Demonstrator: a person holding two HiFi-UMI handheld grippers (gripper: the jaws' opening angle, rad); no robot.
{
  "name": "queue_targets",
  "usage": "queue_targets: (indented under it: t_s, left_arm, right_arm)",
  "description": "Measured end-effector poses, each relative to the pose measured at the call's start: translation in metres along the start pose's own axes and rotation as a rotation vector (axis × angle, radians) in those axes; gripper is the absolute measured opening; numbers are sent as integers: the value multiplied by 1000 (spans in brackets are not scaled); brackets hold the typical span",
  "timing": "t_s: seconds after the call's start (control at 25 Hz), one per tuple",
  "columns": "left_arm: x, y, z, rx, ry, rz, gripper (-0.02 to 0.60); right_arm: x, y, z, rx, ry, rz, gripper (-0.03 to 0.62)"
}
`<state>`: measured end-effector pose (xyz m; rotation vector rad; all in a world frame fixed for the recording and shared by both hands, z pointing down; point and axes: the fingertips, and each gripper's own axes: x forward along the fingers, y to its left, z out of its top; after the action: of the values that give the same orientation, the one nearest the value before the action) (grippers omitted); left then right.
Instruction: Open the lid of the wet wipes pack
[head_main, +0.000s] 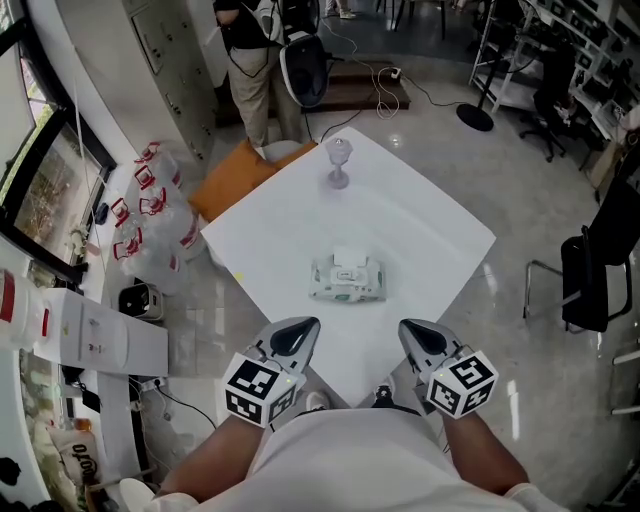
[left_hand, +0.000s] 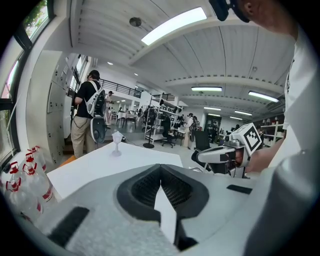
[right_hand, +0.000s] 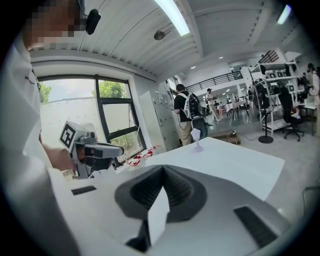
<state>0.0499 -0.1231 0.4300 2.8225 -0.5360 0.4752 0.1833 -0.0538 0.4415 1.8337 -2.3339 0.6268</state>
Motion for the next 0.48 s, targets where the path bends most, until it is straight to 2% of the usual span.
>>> queue_targets:
  t_s: [0.48]
  left_arm:
    - [-4, -1, -3, 0, -4, 5, 0]
  right_arm:
    - [4, 9, -7, -27, 29, 14, 5]
